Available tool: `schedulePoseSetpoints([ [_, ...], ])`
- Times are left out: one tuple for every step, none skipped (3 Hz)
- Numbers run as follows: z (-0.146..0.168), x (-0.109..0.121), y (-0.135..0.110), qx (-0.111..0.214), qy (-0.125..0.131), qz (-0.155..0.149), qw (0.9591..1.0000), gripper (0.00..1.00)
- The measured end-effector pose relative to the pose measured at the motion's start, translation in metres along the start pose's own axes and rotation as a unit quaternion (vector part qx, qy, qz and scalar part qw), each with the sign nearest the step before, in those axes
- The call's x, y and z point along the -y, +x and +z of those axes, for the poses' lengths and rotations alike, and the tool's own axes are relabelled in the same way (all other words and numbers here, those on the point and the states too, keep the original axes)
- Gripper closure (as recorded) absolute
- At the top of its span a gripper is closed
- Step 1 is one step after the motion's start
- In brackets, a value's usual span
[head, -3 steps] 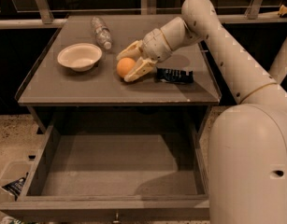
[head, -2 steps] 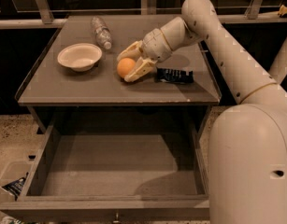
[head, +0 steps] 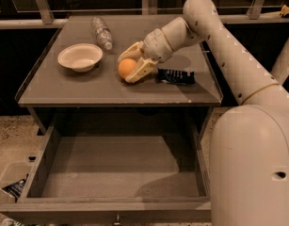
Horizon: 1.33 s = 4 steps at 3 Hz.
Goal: Place orange into top drawer
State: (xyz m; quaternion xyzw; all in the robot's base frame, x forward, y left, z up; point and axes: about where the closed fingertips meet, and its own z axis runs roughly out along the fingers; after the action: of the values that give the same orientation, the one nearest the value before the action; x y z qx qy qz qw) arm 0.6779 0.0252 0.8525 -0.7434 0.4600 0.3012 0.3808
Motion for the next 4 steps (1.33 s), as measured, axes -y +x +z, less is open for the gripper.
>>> schedulePoseSetpoints([
  [0.003, -0.006, -0.005, -0.005, -0.014, -0.002, 0.9999, 1.00],
  [-0.006, -0.033, -0.014, -0.023, -0.027, 0.007, 0.9994, 1.00],
  [-0.028, -0.072, -0.036, -0.054, -0.010, 0.004, 0.9985, 1.00],
  [-0.054, -0.117, -0.068, -0.074, 0.038, 0.002, 0.9965, 1.00],
])
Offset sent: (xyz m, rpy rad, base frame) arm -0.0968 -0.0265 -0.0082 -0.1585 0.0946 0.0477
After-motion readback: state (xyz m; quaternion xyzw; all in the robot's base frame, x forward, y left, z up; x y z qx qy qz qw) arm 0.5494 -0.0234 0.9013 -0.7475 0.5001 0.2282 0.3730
